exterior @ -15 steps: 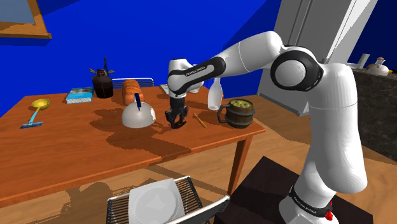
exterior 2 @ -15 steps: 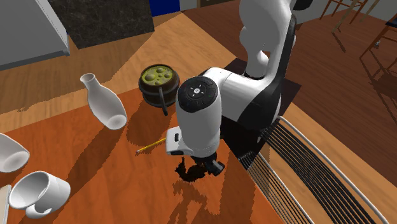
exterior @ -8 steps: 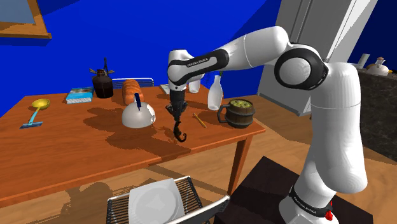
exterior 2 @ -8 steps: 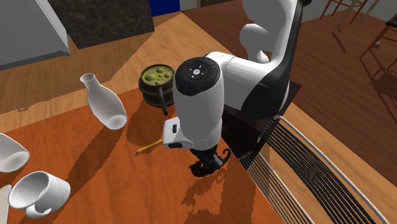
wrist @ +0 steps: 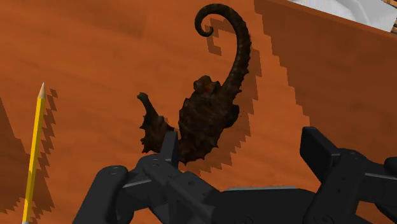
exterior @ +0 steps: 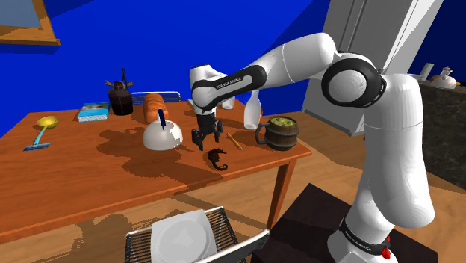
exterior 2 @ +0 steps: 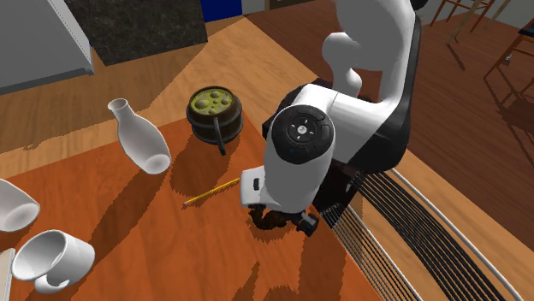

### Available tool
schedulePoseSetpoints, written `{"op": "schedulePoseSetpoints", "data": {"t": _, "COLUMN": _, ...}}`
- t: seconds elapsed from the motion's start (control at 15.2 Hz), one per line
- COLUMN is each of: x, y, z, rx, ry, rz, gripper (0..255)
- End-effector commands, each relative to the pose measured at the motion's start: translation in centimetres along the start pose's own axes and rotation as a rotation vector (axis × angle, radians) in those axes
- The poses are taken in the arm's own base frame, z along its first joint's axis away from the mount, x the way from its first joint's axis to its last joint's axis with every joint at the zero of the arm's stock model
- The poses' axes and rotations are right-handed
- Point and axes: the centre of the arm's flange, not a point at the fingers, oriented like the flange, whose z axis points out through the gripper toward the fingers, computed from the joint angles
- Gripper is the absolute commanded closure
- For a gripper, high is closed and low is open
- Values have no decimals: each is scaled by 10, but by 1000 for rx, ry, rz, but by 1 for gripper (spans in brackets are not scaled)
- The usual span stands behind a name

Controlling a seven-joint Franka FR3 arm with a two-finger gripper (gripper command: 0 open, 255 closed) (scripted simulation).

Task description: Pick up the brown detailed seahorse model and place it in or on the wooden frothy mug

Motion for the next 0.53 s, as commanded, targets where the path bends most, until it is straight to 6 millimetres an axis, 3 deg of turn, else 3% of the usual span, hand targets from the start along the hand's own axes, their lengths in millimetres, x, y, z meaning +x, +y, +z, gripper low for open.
{"op": "schedulePoseSetpoints", "data": {"t": 0.0, "x": -10, "y": -17, "z": 18, "rx": -77, "ry": -33, "rz": 18, "gripper": 0}}
{"op": "schedulePoseSetpoints", "data": {"t": 0.46, "x": -16, "y": -20, "z": 58, "rx": -106, "ry": -46, "rz": 24, "gripper": 0}}
